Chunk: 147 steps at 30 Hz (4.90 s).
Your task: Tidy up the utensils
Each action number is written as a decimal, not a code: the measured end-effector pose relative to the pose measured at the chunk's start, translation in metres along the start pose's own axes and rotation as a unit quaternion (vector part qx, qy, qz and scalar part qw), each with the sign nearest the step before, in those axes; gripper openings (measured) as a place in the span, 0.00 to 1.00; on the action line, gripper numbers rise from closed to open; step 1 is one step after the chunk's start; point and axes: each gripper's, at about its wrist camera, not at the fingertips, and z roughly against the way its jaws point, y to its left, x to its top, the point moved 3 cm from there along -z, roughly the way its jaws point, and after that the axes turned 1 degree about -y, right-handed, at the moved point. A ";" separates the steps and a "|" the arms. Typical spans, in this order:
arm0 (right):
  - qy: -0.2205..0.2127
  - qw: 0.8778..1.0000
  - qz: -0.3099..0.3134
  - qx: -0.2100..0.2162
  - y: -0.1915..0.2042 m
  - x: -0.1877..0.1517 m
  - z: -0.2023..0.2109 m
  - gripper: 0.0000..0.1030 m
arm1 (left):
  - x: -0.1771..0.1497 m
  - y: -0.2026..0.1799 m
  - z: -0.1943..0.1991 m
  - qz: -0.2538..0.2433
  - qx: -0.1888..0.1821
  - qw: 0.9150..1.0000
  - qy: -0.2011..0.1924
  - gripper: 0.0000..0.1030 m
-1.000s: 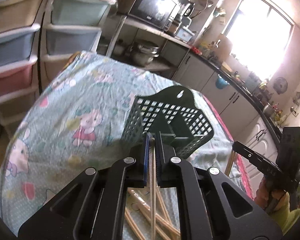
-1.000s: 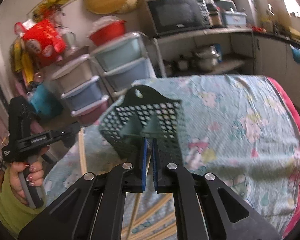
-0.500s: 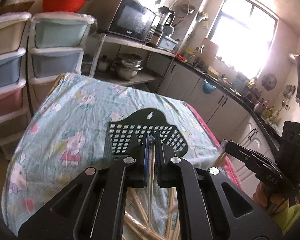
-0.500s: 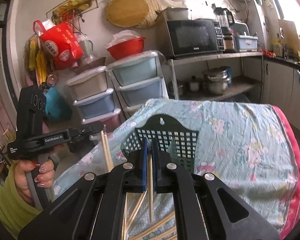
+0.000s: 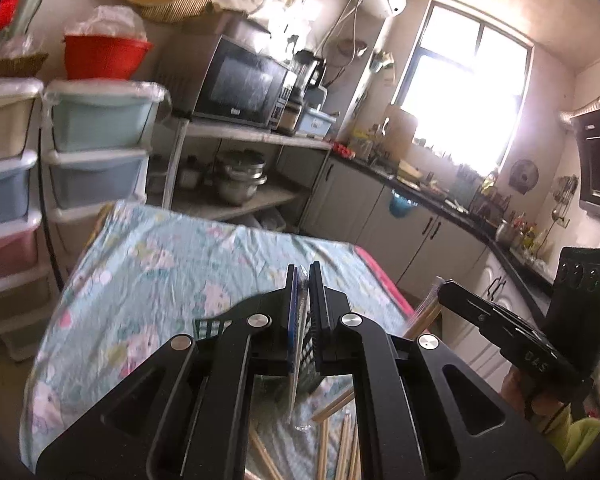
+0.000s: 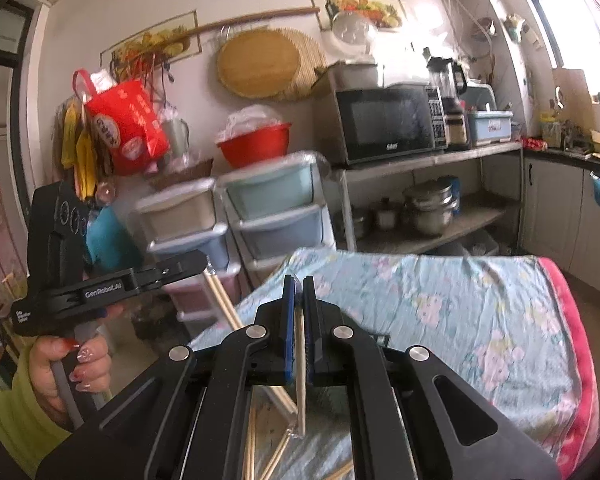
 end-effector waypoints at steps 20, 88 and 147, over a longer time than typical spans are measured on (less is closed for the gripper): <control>-0.061 0.997 -0.011 -0.051 -0.033 0.054 -0.025 0.04 | 0.057 -0.004 -0.019 0.007 0.015 0.998 -0.056 0.03; 0.054 0.994 -0.057 -0.076 -0.057 -0.077 -0.011 0.71 | -0.058 0.046 -0.006 0.056 0.079 0.995 -0.007 0.90; 0.260 0.959 -0.054 -0.098 -0.082 -0.205 -0.059 0.36 | -0.191 0.087 -0.065 0.120 0.106 0.968 0.194 0.66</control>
